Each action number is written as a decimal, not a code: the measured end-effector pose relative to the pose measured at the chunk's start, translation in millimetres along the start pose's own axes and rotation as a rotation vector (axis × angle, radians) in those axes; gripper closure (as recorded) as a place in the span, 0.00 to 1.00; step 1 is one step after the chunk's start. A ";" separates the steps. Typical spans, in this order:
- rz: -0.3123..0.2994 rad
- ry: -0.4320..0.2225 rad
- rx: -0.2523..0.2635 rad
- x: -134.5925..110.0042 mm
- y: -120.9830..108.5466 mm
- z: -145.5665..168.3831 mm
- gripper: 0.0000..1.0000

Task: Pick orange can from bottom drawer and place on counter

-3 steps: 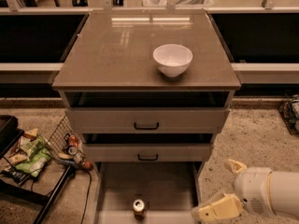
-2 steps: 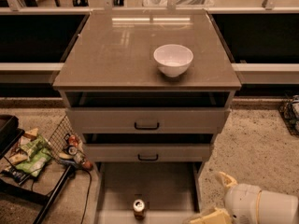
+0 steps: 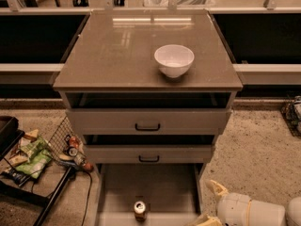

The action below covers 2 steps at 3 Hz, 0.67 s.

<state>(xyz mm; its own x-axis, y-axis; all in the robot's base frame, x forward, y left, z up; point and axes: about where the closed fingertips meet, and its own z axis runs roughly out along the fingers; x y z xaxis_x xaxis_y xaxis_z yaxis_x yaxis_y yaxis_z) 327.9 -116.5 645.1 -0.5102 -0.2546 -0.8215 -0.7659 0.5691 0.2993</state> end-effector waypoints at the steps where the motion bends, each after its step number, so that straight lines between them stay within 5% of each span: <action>1: -0.037 -0.022 -0.029 24.4 -11.8 52.2 0.00; 2: -0.195 -0.041 -0.026 46.8 -36.9 113.8 0.00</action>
Offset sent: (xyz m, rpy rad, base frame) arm 0.0685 0.1102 -0.2429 0.1004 -0.2094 0.1593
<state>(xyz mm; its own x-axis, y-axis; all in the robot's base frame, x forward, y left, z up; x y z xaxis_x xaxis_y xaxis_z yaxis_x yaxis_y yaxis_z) 376.8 -60.4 540.3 -0.3351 -0.3257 -0.8841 -0.8586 0.4919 0.1442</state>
